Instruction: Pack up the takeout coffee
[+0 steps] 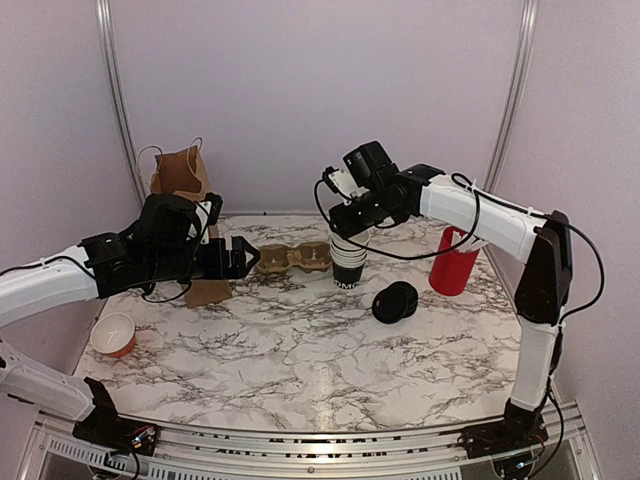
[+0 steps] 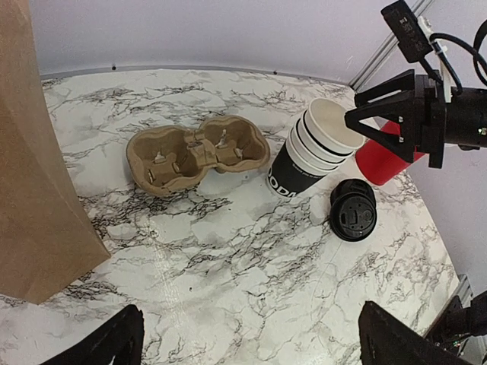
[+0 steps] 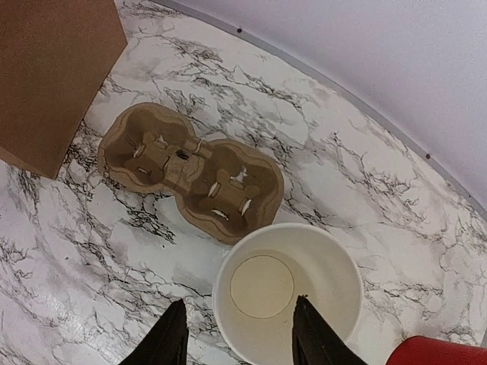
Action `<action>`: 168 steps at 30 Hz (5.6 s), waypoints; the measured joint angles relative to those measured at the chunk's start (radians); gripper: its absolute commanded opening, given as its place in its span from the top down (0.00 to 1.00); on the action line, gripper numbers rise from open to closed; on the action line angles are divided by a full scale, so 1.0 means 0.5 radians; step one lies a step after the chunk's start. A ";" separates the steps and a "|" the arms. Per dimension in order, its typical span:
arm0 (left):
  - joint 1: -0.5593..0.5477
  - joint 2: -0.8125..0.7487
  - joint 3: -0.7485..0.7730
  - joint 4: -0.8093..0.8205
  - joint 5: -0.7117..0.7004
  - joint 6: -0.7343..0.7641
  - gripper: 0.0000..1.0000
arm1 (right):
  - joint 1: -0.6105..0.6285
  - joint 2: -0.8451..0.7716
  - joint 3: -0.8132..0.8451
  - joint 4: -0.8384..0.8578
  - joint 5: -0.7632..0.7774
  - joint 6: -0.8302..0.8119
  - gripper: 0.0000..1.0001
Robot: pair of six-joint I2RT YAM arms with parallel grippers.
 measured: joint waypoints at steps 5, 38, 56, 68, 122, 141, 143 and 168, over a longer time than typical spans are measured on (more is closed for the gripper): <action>0.000 0.204 0.076 0.046 0.006 0.000 0.01 | 0.011 0.100 0.111 -0.064 0.008 -0.002 0.59; 0.000 0.258 0.099 0.089 0.061 -0.001 0.01 | 0.137 0.259 0.207 -0.192 0.349 -0.069 0.98; 0.000 0.318 0.099 0.131 0.087 -0.002 0.01 | 0.338 0.273 0.278 -0.192 0.933 -0.223 0.99; 0.000 0.319 0.099 0.145 0.085 -0.001 0.01 | 0.394 0.272 0.454 -0.204 1.124 -0.327 0.99; 0.166 0.344 0.094 0.172 0.138 -0.129 0.01 | 0.549 -0.363 -0.769 -0.089 0.720 0.306 0.19; 0.168 0.343 0.051 0.175 0.130 -0.120 0.01 | 0.649 0.166 -0.580 -0.218 1.179 0.757 0.32; 0.168 0.343 0.049 0.175 0.123 -0.120 0.01 | 0.647 0.178 -0.580 -0.232 1.202 0.762 0.41; 0.171 0.333 0.028 0.176 0.099 -0.121 0.01 | 0.695 0.105 -0.329 -0.497 1.118 0.688 1.00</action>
